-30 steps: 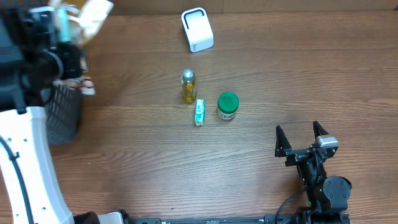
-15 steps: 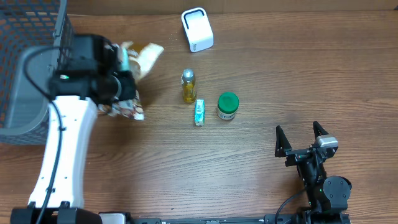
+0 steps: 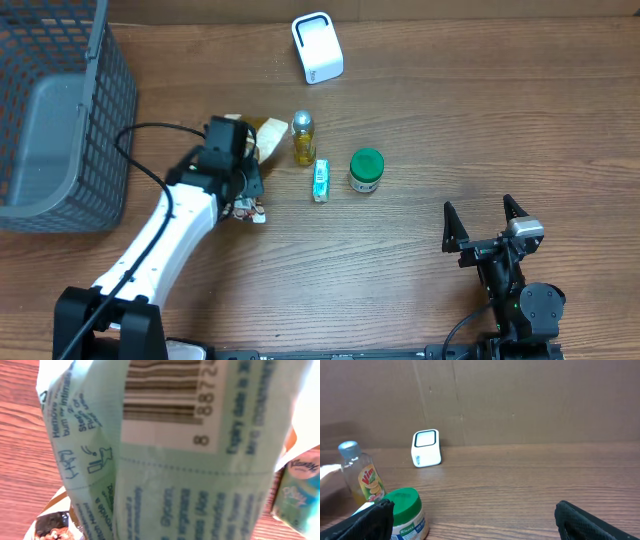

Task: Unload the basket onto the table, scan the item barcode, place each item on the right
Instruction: 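Carry the bag toward the scanner and lower it onto the table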

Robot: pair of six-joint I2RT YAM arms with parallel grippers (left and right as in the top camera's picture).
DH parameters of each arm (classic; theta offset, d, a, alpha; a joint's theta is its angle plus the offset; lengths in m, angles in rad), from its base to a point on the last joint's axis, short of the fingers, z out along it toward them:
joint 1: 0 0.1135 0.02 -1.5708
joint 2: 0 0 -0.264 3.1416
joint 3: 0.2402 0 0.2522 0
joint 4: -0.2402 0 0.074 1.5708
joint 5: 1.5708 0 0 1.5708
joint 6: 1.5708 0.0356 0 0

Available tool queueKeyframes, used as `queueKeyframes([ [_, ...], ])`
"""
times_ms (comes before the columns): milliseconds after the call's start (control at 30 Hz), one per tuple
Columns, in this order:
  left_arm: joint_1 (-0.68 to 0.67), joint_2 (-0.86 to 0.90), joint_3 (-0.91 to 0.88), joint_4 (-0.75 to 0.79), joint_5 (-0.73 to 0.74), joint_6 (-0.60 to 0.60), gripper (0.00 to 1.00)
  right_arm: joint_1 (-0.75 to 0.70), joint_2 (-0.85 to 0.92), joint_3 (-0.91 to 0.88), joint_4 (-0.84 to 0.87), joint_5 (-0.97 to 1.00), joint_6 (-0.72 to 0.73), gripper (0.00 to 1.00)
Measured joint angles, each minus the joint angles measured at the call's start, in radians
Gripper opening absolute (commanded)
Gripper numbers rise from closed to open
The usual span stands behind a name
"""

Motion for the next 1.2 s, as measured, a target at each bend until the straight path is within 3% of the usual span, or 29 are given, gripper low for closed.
queueKeyframes([
  [933,-0.022,0.016,-0.065,0.092,-0.083,-0.042,0.23,0.000,0.000,0.000,0.000,0.000,0.000,1.00],
  [1067,-0.022,0.069,-0.065,0.103,-0.083,-0.045,0.34,0.000,0.000,0.000,0.000,0.000,0.000,1.00],
  [1200,-0.022,0.083,-0.065,0.111,-0.084,-0.048,0.57,0.000,0.000,0.000,0.000,0.000,0.000,1.00],
])
